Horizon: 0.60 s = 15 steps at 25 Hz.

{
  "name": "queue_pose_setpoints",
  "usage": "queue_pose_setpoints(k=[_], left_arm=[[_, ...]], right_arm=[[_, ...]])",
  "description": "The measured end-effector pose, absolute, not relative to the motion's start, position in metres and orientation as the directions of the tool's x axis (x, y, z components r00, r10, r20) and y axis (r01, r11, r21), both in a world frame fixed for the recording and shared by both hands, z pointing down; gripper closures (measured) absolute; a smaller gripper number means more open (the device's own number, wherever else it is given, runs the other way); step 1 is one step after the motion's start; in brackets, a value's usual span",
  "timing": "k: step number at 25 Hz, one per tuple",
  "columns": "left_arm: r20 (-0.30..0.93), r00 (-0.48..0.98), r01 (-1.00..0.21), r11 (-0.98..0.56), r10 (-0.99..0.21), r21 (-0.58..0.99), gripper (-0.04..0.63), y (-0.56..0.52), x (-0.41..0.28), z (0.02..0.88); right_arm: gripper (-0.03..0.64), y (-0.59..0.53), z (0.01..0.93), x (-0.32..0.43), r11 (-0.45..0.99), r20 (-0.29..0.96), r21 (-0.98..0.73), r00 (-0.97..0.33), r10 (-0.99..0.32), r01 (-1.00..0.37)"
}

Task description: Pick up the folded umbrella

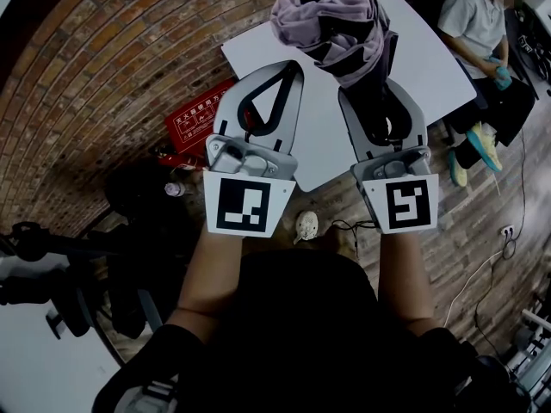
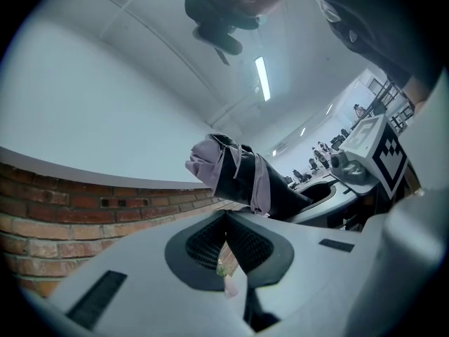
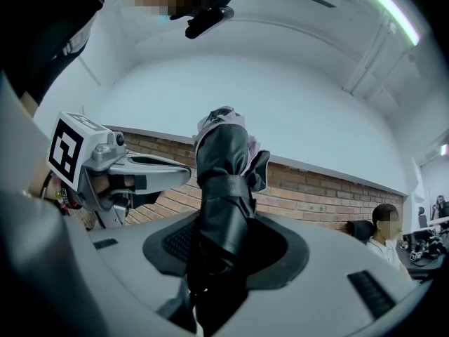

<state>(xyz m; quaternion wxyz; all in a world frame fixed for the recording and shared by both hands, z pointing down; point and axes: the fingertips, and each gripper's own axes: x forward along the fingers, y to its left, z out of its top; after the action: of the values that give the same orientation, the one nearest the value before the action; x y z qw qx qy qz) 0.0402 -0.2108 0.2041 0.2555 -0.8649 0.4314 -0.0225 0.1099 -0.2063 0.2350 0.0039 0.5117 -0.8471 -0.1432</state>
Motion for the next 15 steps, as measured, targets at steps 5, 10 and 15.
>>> queue_pose_setpoints(k=[5,10,15], left_arm=[[-0.187,0.620,-0.741,-0.490,-0.762,-0.459,0.583,-0.214,0.035,0.202],[-0.186,0.612,-0.747,-0.484,-0.769,-0.456,0.584,-0.215,0.032,0.203],[-0.183,0.609,-0.748,-0.481,-0.772,-0.457,0.583,-0.214,0.030,0.204]], right_arm=[[0.417,-0.209,0.233,0.107,0.436,-0.140,0.262,-0.480,-0.866,-0.861],[0.417,-0.210,0.235,0.105,0.439,-0.136,0.261,-0.483,-0.865,-0.860],[0.417,-0.210,0.235,0.104,0.432,-0.130,0.273,-0.478,-0.869,-0.859]])
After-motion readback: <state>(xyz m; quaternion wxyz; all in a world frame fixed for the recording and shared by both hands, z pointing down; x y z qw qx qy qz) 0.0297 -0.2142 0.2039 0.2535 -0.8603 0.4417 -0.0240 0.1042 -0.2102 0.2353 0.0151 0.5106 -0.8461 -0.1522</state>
